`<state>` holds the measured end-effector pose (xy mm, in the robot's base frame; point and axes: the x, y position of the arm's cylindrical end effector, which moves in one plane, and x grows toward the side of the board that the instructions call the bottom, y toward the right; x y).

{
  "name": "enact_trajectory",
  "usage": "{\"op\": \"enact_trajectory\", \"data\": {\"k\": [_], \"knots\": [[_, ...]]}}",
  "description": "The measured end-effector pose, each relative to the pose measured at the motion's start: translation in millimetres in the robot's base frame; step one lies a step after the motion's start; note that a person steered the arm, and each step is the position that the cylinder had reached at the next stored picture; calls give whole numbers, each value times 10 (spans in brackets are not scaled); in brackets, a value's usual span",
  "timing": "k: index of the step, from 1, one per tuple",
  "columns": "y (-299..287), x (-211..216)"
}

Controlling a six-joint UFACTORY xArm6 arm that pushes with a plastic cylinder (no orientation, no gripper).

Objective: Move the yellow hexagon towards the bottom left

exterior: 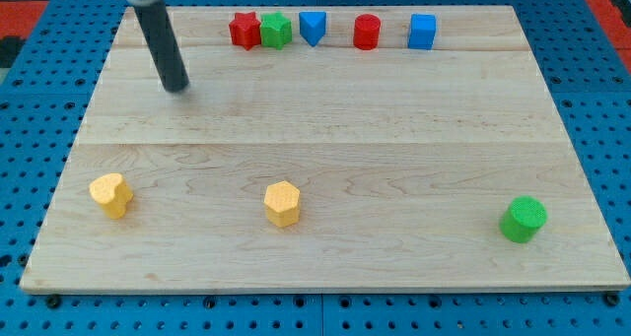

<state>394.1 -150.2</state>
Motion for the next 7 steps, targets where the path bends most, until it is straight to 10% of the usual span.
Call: {"op": "enact_trajectory", "data": {"k": [2,5,7], "knots": [[1106,1468],[924,2229],[1661,1902]]}}
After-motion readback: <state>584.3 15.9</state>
